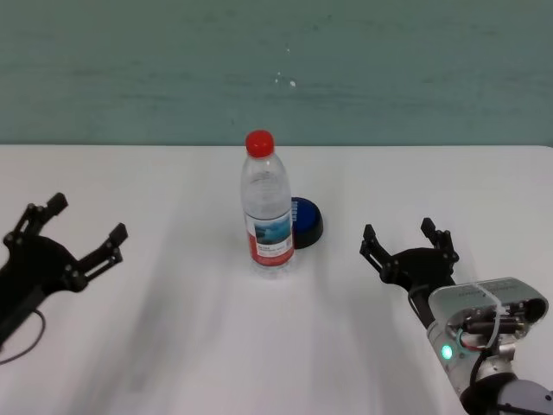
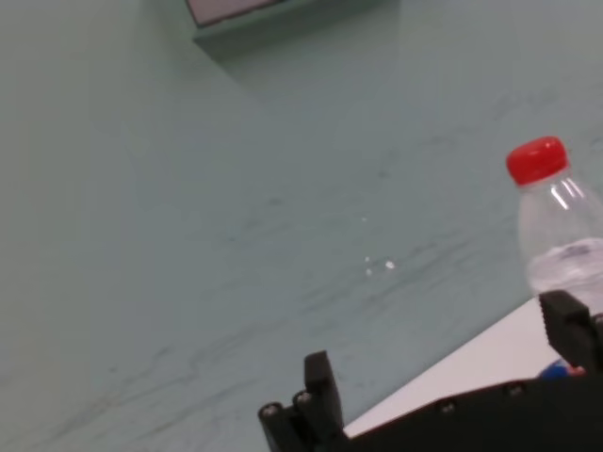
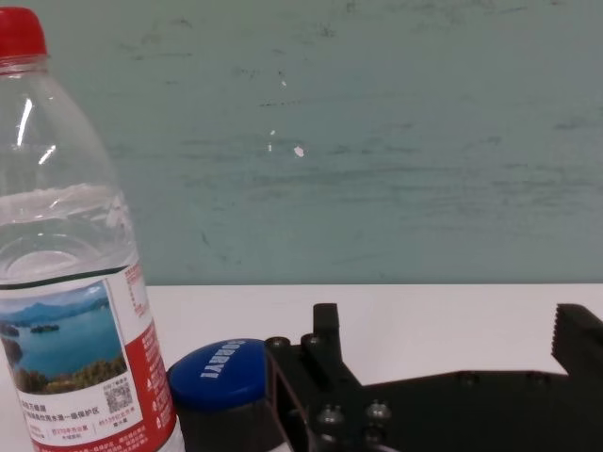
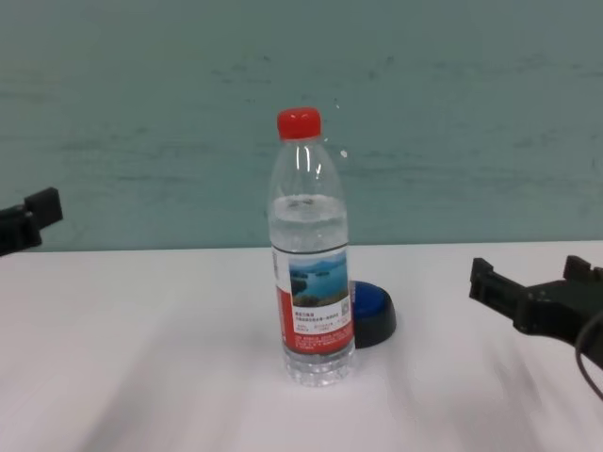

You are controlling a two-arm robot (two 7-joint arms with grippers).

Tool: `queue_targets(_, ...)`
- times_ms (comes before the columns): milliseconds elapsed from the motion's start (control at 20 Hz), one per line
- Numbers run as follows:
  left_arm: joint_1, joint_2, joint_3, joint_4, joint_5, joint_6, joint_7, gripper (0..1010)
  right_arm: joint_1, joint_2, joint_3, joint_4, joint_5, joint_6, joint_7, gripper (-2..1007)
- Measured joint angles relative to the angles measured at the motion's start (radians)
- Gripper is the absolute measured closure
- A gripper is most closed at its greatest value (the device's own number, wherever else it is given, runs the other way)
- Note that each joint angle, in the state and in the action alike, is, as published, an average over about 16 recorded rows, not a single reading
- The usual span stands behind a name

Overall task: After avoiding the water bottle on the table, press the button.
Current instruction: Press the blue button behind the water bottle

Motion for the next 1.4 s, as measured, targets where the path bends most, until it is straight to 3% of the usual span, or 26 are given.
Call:
queue_targets(250, -0.055, 0.006, 0.005, 0.067, -0.028, -0.023, -0.028, 10, 0.000, 0.000, 0.000, 0.000, 0.000, 0.000, 0.000, 2)
queue_targets(500, -0.134, 0.012, 0.031, 0.149, -0.048, -0.040, -0.060, 10, 0.000, 0.000, 0.000, 0.000, 0.000, 0.000, 0.000, 2)
queue_targets(950, -0.316, 0.007, 0.118, 0.321, -0.074, -0.071, -0.126, 10, 0.000, 0.000, 0.000, 0.000, 0.000, 0.000, 0.000, 2)
queue_targets(1400, -0.490, -0.025, 0.210, 0.481, -0.085, -0.097, -0.173, 10, 0.000, 0.000, 0.000, 0.000, 0.000, 0.000, 0.000, 2)
